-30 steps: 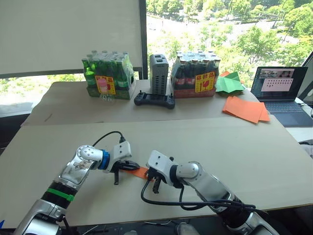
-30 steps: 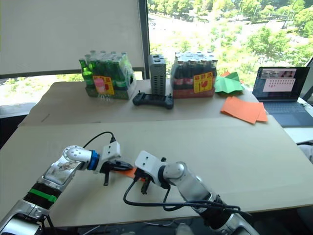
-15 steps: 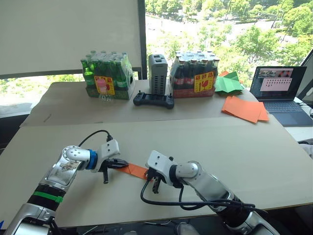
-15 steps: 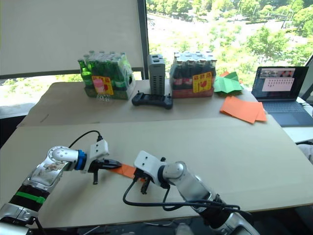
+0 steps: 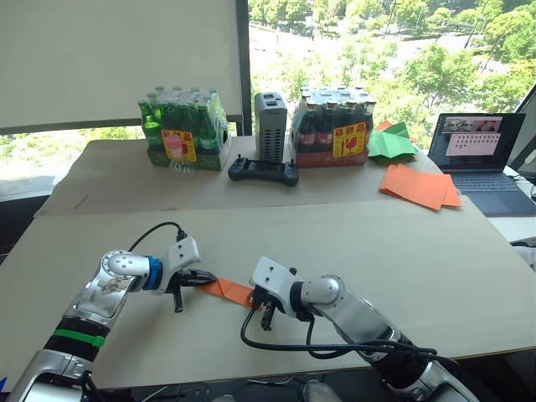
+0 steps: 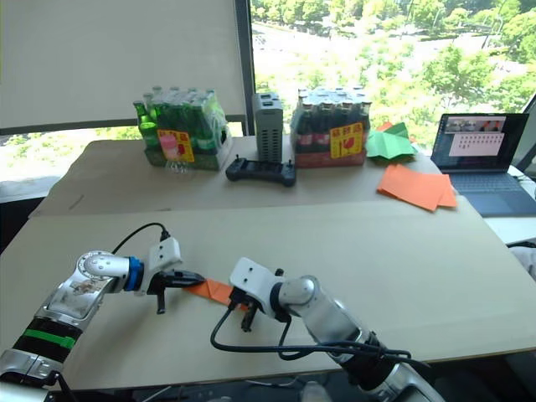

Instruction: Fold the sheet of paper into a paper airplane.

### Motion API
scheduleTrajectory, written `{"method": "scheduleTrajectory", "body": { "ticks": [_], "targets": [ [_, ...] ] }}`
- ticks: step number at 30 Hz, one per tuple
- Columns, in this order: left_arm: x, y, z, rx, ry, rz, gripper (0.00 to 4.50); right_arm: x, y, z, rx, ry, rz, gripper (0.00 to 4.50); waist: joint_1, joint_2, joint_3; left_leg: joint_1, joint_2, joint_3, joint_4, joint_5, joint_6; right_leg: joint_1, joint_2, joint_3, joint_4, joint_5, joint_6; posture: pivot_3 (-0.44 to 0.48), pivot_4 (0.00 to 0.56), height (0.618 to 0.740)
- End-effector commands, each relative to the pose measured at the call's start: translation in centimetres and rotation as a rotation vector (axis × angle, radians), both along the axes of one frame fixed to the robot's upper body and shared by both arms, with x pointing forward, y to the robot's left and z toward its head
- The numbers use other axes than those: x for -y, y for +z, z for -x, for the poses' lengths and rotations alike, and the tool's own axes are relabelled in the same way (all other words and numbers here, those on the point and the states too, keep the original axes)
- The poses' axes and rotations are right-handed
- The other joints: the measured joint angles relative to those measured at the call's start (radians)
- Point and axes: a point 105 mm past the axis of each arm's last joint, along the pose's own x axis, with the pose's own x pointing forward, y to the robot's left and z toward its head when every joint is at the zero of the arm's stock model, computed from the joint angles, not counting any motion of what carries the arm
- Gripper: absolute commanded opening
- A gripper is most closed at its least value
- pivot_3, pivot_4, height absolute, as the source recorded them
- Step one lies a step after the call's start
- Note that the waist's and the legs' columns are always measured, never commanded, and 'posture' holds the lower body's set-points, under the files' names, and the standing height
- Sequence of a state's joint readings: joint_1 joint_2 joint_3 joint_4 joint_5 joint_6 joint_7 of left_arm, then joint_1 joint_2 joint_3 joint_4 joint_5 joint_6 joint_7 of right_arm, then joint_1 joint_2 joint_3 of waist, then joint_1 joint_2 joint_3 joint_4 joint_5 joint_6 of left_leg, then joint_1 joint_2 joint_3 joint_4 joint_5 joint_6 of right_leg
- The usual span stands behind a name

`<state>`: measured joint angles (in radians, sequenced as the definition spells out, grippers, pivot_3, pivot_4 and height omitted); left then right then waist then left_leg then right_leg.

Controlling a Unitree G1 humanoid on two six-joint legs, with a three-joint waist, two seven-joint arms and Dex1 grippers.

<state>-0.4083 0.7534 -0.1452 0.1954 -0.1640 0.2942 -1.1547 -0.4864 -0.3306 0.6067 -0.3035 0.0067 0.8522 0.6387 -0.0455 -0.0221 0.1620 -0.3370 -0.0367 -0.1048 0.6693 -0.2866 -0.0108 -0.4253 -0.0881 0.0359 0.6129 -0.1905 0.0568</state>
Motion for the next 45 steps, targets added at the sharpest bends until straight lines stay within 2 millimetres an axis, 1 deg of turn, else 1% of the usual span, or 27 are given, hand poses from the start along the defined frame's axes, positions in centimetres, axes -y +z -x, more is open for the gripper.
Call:
{"method": "scheduleTrajectory", "body": {
  "ticks": [1, 3, 4, 5, 7, 9, 12, 13, 14, 16, 18, 19, 20, 22, 23, 27, 30, 31, 34, 38, 42, 45],
  "targets": [
    [-0.9, 2.3, -0.6, 0.053, 0.087, 0.1, 0.0, 0.7, 1.5, -0.6, 0.031, -0.046, -0.043, 0.02, 0.0, -0.001, 0.001, -0.001, 0.0, 0.0, 0.0, 0.0, 0.0, -0.001, 0.0, 0.0, 0.0, 0.0, 0.0, 0.0, 0.15, 0.723],
    [-1.0, 3.7, -0.1, 0.065, 0.097, 0.152, 0.0, 0.8, 2.6, -0.6, 0.048, -0.055, -0.077, 0.02, 0.001, -0.002, 0.002, -0.005, 0.0, -0.001, 0.0, 0.0, 0.0, -0.005, 0.0, 0.0, 0.0, 0.001, -0.001, 0.0, 0.15, 0.723],
    [-1.0, 4.0, 0.2, 0.064, 0.097, 0.166, 0.0, 0.9, 2.9, -0.7, 0.056, -0.058, -0.083, 0.02, 0.001, -0.002, 0.002, -0.009, 0.0, -0.001, 0.0, 0.0, 0.0, -0.01, -0.001, 0.0, 0.001, 0.002, -0.004, 0.0, 0.15, 0.723],
    [-0.7, 4.5, 1.1, 0.057, 0.09, 0.196, 0.0, 1.0, 3.6, -0.7, 0.063, -0.066, -0.107, 0.02, 0.001, -0.002, 0.002, -0.015, -0.001, -0.001, 0.001, 0.0, -0.001, -0.015, -0.001, 0.0, 0.002, 0.006, -0.009, 0.0, 0.15, 0.723],
    [-0.3, 4.9, 2.5, 0.043, 0.092, 0.232, 0.0, 1.2, 4.5, -0.7, 0.083, -0.072, -0.126, 0.02, -0.001, -0.002, 0.002, -0.019, -0.002, 0.0, 0.001, 0.001, -0.002, -0.02, -0.002, 0.0, 0.004, 0.007, -0.01, 0.0, 0.15, 0.723],
    [-0.1, 5.2, 3.2, 0.037, 0.106, 0.253, 0.0, 1.4, 5.1, -0.6, 0.093, -0.079, -0.145, 0.02, 0.0, -0.002, 0.002, -0.02, -0.001, 0.0, 0.0, 0.001, -0.001, -0.023, -0.003, 0.001, 0.003, 0.007, -0.01, 0.0, 0.15, 0.723],
    [0.2, 6.0, 4.2, 0.028, 0.128, 0.304, 0.0, 1.8, 6.6, -0.4, 0.098, -0.097, -0.218, 0.95, 0.002, -0.002, 0.002, -0.025, -0.002, 0.001, 0.0, 0.001, -0.002, -0.028, -0.003, 0.001, 0.004, 0.008, -0.011, 0.0, 0.15, 0.723],
    [0.2, 6.2, 4.6, 0.021, 0.132, 0.316, 0.0, 2.0, 7.4, -0.3, 0.105, -0.1, -0.254, 1.25, 0.002, -0.002, 0.002, -0.027, -0.002, 0.001, 0.0, 0.001, -0.002, -0.03, -0.003, 0.001, 0.004, 0.008, -0.011, 0.0, 0.15, 0.723],
    [0.2, 6.3, 4.8, 0.017, 0.14, 0.326, 0.0, 2.3, 8.1, -0.3, 0.116, -0.102, -0.28, 1.63, 0.002, -0.002, 0.002, -0.028, -0.002, 0.001, 0.0, 0.001, -0.002, -0.031, -0.003, 0.0, 0.004, 0.008, -0.012, 0.0, 0.15, 0.723],
    [0.1, 6.5, 5.4, 0.001, 0.151, 0.348, 0.0, 2.8, 9.5, 0.3, 0.149, -0.076, -0.332, 2.27, 0.003, -0.002, 0.002, -0.028, -0.001, 0.001, 0.001, 0.002, -0.003, -0.031, -0.003, 0.0, 0.005, 0.009, -0.012, 0.0, 0.15, 0.723],
    [-0.1, 6.2, 5.8, -0.016, 0.166, 0.344, 0.0, 2.8, 10.3, 1.8, 0.124, -0.003, -0.394, 3.04, 0.003, -0.002, 0.002, -0.027, -0.001, 0.002, 0.001, 0.002, -0.003, -0.031, -0.003, 0.0, 0.005, 0.009, -0.013, 0.0, 0.15, 0.723],
    [-0.1, 6.0, 5.9, -0.022, 0.172, 0.344, 0.26, 2.6, 10.4, 2.8, 0.101, 0.047, -0.415, 3.37, 0.003, -0.002, 0.002, -0.027, -0.001, 0.002, 0.001, 0.002, -0.003, -0.03, -0.002, 0.0, 0.005, 0.01, -0.013, 0.0, 0.15, 0.723],
    [0.0, 5.9, 6.0, -0.026, 0.176, 0.344, 0.57, 2.5, 10.4, 3.3, 0.083, 0.076, -0.424, 3.71, 0.003, -0.002, 0.002, -0.027, -0.001, 0.002, 0.001, 0.002, -0.003, -0.03, -0.002, 0.0, 0.005, 0.01, -0.013, 0.0, 0.15, 0.723],
    [0.1, 5.8, 6.0, -0.03, 0.187, 0.349, 1.19, 2.2, 9.7, 4.0, 0.049, 0.114, -0.413, 4.39, 0.002, -0.002, 0.002, -0.027, -0.001, 0.002, 0.001, 0.002, -0.003, -0.03, -0.002, -0.001, 0.005, 0.01, -0.013, 0.0, 0.15, 0.723],
    [0.1, 5.7, 6.0, -0.031, 0.191, 0.348, 1.5, 2.1, 9.4, 4.1, 0.043, 0.119, -0.403, 4.5, 0.002, -0.002, 0.002, -0.026, -0.001, 0.002, 0.001, 0.002, -0.003, -0.03, -0.001, -0.001, 0.006, 0.01, -0.013, 0.0, 0.15, 0.723],
    [0.0, 5.8, 5.9, -0.026, 0.207, 0.347, 2.85, 1.1, 7.9, 4.0, 0.008, 0.149, -0.373, 4.5, 0.0, -0.002, 0.002, -0.025, 0.0, 0.004, 0.001, 0.002, -0.004, -0.03, -0.001, 0.0, 0.006, 0.01, -0.014, 0.0, 0.15, 0.723],
    [0.0, 5.7, 5.9, -0.031, 0.213, 0.334, 3.9, 0.3, 7.4, 4.0, -0.023, 0.18, -0.384, 4.5, 0.0, -0.002, 0.002, -0.025, 0.0, 0.004, 0.001, 0.003, -0.004, -0.03, -0.001, 0.0, 0.008, 0.01, -0.014, 0.0, 0.15, 0.723],
    [-0.1, 5.7, 5.9, -0.035, 0.215, 0.337, 4.18, -0.1, 7.2, 4.0, -0.038, 0.193, -0.387, 4.5, 0.001, -0.002, 0.002, -0.025, 0.0, 0.004, 0.001, 0.003, -0.004, -0.03, -0.001, 0.0, 0.008, 0.01, -0.014, 0.0, 0.15, 0.723],
    [-0.2, 5.7, 6.0, -0.042, 0.221, 0.349, 4.18, -0.9, 6.5, 3.6, -0.064, 0.21, -0.387, 4.5, 0.0, -0.002, 0.002, -0.025, 0.0, 0.004, 0.002, 0.003, -0.004, -0.03, -0.001, 0.0, 0.008, 0.01, -0.014, 0.0, 0.15, 0.723],
    [-0.4, 5.8, 6.4, -0.055, 0.224, 0.358, 4.18, -1.6, 5.5, 2.9, -0.063, 0.203, -0.348, 4.5, 0.0, -0.002, 0.002, -0.024, 0.0, 0.003, 0.002, 0.003, -0.004, -0.03, -0.001, 0.0, 0.009, 0.01, -0.014, 0.0, 0.15, 0.723],
    [-0.7, 6.0, 6.7, -0.056, 0.236, 0.366, 4.18, -1.4, 4.4, 2.3, -0.065, 0.171, -0.31, 4.5, 0.003, -0.002, 0.002, -0.025, 0.0, 0.004, 0.002, 0.003, -0.005, -0.03, -0.001, 0.0, 0.01, 0.01, -0.014, 0.0, 0.15, 0.723],
    [-0.7, 5.9, 6.8, -0.058, 0.235, 0.363, 4.18, -1.1, 4.0, 1.2, -0.043, 0.121, -0.294, 4.5, 0.003, -0.002, 0.002, -0.025, 0.0, 0.003, 0.003, 0.003, -0.005, -0.03, -0.001, 0.0, 0.01, 0.01, -0.014, 0.0, 0.15, 0.723]
  ]
}}
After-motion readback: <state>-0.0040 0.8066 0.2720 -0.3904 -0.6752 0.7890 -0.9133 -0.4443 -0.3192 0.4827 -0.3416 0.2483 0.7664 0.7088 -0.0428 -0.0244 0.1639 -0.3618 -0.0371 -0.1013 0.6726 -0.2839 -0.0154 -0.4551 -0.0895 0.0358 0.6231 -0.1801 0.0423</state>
